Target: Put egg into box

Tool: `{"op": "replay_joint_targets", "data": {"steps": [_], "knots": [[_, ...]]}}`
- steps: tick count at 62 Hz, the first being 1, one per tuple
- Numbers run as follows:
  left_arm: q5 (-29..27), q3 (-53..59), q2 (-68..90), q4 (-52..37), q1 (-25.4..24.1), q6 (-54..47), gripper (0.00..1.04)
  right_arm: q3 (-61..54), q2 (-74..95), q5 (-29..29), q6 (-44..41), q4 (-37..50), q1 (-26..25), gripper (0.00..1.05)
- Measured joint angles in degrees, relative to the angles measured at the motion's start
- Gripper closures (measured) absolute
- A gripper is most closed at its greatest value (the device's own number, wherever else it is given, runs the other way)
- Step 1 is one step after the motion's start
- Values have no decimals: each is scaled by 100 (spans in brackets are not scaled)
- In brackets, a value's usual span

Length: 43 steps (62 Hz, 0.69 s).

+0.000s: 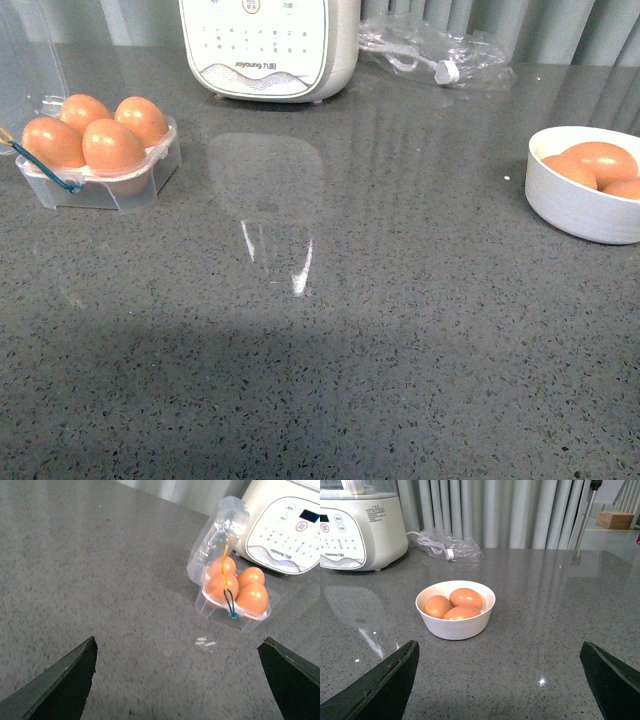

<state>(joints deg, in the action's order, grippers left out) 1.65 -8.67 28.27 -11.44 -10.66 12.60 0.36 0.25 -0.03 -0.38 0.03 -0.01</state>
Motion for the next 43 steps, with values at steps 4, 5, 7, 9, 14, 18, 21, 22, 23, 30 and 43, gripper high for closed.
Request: {"op": "replay_joint_targets", "data": {"steps": [4, 5, 7, 9, 14, 18, 21, 22, 23, 30, 43], "knots": [[391, -205, 905, -798, -431, -184, 7, 0, 0, 0, 0, 0, 0, 7], [452, -243, 1038, -903, -490, -212, 7, 0, 0, 0, 0, 0, 0, 7], [616, -420, 1567, -1285, -693, -304, 7, 0, 0, 0, 0, 0, 0, 7], [726, -621, 2074, -1576, -848, -372, 7, 0, 0, 0, 0, 0, 0, 7], [828, -1008, 2990, -1961, -1051, -544, 7, 0, 0, 0, 0, 0, 0, 7], [1045, -1449, 3770, -2199, -1145, -669, 7, 0, 0, 0, 0, 0, 0, 7], [1106, -1821, 4275, -2234, -1154, -785, 7, 0, 0, 0, 0, 0, 0, 7], [1141, -1941, 4430, -2234, -1152, -824, 7, 0, 0, 0, 0, 0, 0, 7], [1143, -2109, 4638, -2232, -1152, -909, 7, 0, 0, 0, 0, 0, 0, 7], [1150, -2782, 5351, -2151, -1095, -1130, 7, 0, 0, 0, 0, 0, 0, 7], [1036, -3558, 6054, -1928, -1036, -1432, 7, 0, 0, 0, 0, 0, 0, 7]]}}
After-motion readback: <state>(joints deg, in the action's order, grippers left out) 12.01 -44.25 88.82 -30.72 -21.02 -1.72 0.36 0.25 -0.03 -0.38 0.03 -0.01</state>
